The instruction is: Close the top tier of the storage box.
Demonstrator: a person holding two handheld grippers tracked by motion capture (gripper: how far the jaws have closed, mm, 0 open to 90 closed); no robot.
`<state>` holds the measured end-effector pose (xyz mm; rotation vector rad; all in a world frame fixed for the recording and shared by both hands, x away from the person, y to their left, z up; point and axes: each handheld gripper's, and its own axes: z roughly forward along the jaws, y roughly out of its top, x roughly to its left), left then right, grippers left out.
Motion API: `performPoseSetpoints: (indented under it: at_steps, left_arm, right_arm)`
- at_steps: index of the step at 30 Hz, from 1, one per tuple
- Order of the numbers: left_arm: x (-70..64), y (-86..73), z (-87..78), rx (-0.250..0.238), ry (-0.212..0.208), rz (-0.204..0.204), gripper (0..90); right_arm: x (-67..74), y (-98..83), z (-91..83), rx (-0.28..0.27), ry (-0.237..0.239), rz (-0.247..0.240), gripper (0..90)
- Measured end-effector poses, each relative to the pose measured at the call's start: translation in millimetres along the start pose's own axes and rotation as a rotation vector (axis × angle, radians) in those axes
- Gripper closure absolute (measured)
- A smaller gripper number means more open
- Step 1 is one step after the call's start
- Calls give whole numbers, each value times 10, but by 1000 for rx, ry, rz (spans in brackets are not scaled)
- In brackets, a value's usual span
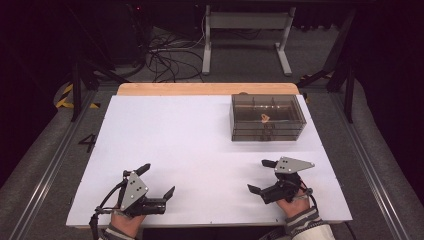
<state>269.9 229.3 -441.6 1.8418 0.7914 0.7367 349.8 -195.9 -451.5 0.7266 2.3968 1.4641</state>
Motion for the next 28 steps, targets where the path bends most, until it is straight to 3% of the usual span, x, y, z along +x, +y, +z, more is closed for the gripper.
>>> performPoseSetpoints:
  at_steps: [5, 28]
  left_arm:
    - [2, -2, 3, 3, -1, 5, 16]
    - [17, -16, 24, 12, -3, -4, 16]
  right_arm:
    - [-13, -11, -5, -9, -17, 1, 0]
    - [-25, -13, 24, 10, -14, -9, 0]
